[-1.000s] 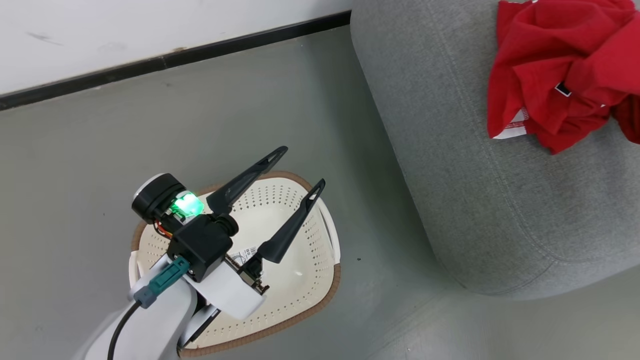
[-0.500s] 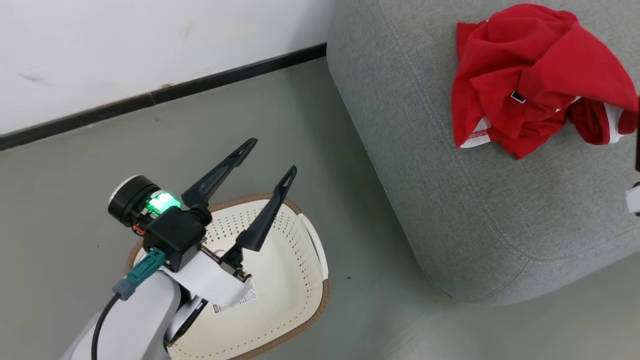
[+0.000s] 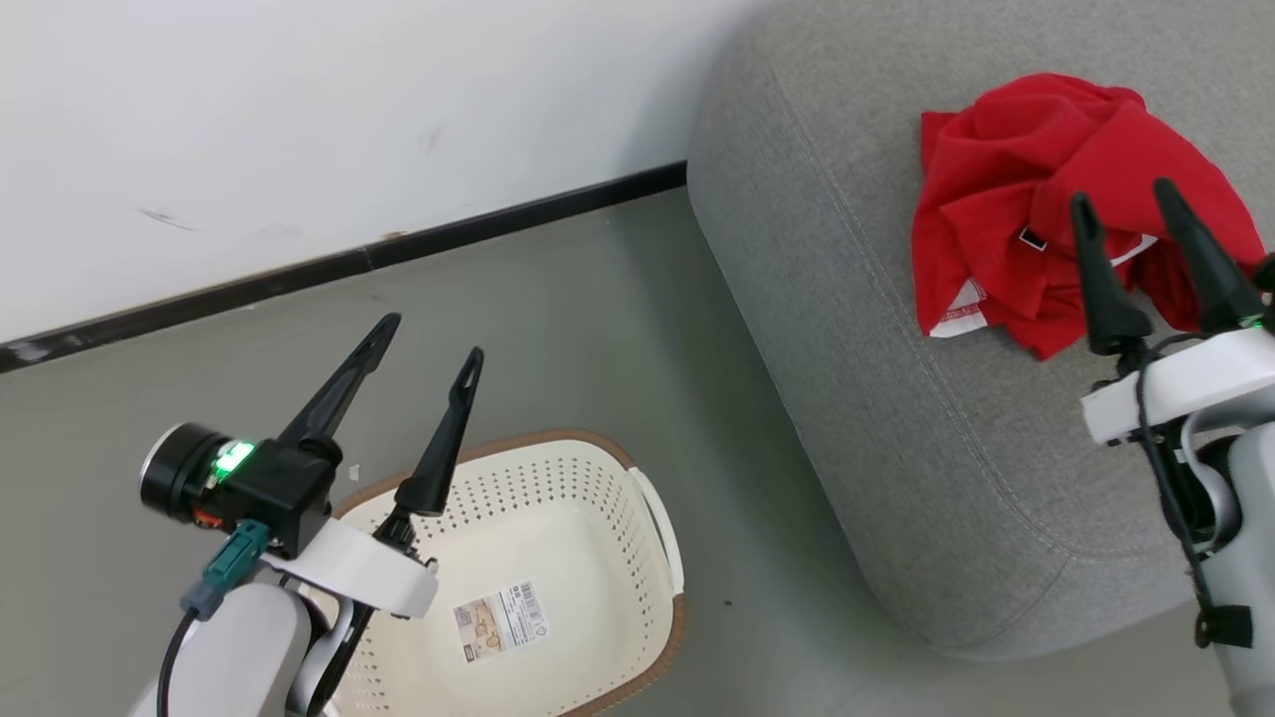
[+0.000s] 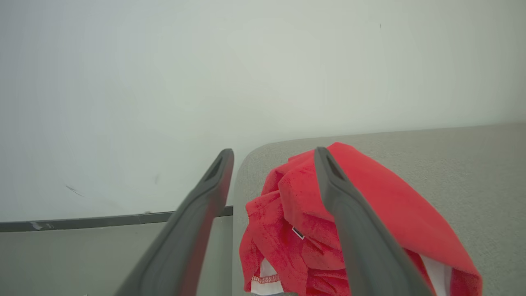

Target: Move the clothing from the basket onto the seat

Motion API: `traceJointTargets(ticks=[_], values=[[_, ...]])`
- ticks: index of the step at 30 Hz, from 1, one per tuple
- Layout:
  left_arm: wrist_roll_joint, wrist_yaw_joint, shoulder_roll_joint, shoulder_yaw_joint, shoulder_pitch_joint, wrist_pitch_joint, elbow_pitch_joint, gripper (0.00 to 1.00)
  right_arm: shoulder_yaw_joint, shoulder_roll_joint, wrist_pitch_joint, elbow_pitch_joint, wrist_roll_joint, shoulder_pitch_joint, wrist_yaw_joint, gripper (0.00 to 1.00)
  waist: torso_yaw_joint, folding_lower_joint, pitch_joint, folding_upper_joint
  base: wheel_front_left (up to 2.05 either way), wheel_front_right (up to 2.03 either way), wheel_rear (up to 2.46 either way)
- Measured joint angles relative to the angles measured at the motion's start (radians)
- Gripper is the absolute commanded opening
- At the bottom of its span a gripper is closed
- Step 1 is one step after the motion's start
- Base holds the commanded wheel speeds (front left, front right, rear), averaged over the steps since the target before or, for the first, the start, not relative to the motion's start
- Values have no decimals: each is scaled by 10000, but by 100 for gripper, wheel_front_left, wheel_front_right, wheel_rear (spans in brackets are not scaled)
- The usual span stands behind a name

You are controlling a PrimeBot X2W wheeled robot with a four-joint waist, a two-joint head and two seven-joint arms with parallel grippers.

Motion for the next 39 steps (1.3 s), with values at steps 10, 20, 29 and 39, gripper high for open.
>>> traceJointTargets(ticks=[10,20,29,39], values=[[-366,943,-522,1030,1111,0,385,100,477,1043,-2,-77,-522,-114,0,100,593,0,-731,0,0,0,0],[-318,1515,-746,1559,1878,0,696,100,725,1762,-2,96,-886,692,0,100,1184,0,-1465,0,0,0,0],[-257,1827,-884,1900,2565,0,1034,100,671,1804,-2,115,-1223,1741,0,100,1657,0,-2102,0,0,0,0],[-121,2163,-991,2098,3103,0,1154,100,257,2004,0,-15,-1429,3149,0,100,2098,0,-2673,0,0,0,0]])
